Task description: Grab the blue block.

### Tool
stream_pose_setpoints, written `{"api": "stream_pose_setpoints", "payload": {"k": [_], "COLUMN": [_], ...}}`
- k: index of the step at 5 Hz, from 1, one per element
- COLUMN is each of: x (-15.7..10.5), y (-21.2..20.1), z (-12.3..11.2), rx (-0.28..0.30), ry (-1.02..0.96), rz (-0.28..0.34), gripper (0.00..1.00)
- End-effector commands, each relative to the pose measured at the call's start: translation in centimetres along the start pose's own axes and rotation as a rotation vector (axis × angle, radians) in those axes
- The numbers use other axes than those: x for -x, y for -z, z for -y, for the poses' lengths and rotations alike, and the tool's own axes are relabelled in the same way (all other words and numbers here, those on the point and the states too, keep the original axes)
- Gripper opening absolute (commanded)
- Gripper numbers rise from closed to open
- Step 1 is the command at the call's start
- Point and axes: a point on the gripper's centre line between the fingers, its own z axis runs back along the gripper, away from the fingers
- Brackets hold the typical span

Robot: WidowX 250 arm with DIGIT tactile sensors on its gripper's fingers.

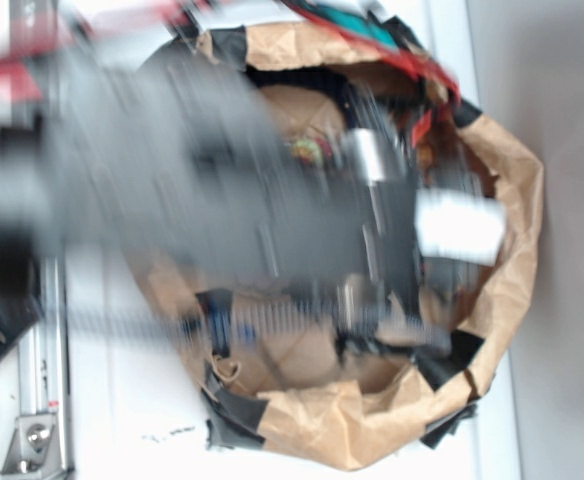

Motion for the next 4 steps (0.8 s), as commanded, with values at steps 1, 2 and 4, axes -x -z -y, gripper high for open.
{"api": "stream_pose_setpoints", "payload": {"k": [1,2,4], "x": [1.0,1.3,2.1], "y": [-3.2,-3.1,-2.7], "z": [-3.3,-1.6,-0.9], "rx": [0.067,0.05,0.116], "ry": [0.003,0.013,-0.02], "rz": [-0.024,-0.075,-0.119], "gripper": [0.0,0.0,0.0]}}
